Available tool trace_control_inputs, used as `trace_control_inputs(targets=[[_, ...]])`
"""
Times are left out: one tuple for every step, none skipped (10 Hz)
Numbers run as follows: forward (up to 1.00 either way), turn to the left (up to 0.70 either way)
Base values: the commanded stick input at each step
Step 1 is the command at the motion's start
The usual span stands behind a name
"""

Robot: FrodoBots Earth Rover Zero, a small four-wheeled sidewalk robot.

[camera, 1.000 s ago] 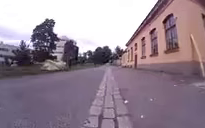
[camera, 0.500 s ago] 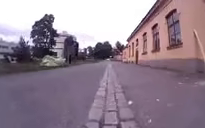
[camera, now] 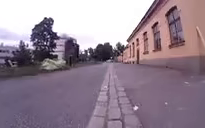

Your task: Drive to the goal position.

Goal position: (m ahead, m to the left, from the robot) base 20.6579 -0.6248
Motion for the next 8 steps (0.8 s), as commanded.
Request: trace_control_inputs(targets=[[0.45, 0.00], [0.45, 0.00], [0.45, 0.00], [0.45, 0.00], [0.45, 0.00], [0.45, 0.00], [0.45, 0.00], [0.45, 0.00]])
